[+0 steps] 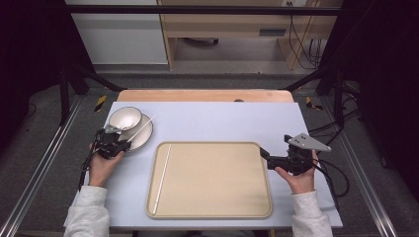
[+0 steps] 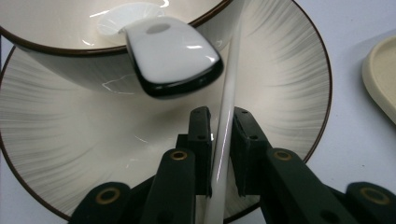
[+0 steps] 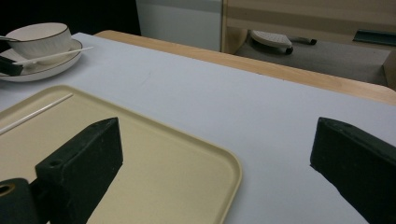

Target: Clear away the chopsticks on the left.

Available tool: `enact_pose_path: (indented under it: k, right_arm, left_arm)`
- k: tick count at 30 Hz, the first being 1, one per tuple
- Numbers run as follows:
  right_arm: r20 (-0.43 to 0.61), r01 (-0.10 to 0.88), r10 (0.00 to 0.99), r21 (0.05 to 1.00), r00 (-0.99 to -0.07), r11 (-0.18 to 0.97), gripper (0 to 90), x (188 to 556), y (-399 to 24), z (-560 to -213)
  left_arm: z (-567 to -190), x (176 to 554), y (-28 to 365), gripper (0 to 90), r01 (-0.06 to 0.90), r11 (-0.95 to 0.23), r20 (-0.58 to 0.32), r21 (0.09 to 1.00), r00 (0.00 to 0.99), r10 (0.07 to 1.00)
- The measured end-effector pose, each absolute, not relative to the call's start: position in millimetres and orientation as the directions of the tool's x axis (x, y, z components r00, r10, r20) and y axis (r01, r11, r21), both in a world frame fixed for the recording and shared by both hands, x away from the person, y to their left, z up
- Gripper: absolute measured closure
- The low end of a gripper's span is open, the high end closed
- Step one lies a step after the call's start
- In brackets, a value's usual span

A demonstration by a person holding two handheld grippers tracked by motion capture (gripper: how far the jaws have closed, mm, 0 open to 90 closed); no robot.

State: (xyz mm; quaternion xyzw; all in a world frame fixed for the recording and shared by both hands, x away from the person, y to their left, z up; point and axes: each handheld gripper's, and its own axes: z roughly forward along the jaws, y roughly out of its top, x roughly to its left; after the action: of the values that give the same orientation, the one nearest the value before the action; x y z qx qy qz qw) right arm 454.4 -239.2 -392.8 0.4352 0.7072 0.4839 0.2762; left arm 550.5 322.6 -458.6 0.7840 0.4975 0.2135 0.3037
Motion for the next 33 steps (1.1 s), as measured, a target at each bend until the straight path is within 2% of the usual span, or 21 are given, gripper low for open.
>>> enact_pose_path:
  k: [14,33]
  right_arm:
    - [0.026,0.344,0.883,0.926,-0.469,0.156,2.7,454.0,-240.3,-392.2]
    - [0.029,0.332,0.886,0.932,-0.462,0.143,2.7,451.5,-244.2,-388.8]
  left_arm:
    - [-452.2,547.1,314.9,83.7,0.638,-0.322,0.019,0.700,0.434,0.901]
    - [-420.6,527.2,286.8,83.9,0.574,-0.335,0.071,0.747,0.432,0.899]
